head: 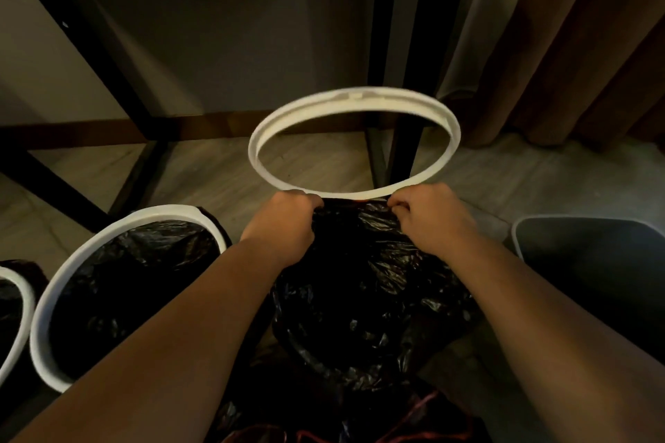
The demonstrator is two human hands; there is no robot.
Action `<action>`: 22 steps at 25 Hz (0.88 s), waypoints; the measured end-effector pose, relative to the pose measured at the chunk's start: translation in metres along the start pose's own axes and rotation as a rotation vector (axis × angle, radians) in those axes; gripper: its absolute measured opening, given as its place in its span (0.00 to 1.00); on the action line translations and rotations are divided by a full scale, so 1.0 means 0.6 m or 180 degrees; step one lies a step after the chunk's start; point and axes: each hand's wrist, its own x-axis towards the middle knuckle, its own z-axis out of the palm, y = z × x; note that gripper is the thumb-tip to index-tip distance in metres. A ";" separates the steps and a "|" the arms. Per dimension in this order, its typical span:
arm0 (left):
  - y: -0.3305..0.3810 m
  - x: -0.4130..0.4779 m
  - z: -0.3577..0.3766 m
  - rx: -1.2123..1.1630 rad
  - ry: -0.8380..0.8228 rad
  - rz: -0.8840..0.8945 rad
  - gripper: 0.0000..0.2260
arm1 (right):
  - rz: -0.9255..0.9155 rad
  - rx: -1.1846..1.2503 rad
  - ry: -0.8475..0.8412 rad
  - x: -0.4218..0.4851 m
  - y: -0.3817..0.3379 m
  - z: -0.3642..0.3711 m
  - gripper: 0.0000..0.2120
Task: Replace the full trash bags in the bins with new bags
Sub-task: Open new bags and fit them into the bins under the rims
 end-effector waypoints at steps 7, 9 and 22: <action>-0.013 0.024 0.000 -0.0322 -0.0200 0.0114 0.25 | -0.0052 0.0142 -0.0393 0.009 0.023 -0.001 0.21; -0.015 0.028 0.000 -0.0635 -0.0314 -0.0186 0.25 | 0.0045 0.0334 -0.0531 0.010 0.025 0.003 0.24; -0.002 0.044 0.026 -0.2619 -0.0356 -0.1783 0.20 | 0.1977 0.2931 -0.0363 0.023 0.059 0.030 0.05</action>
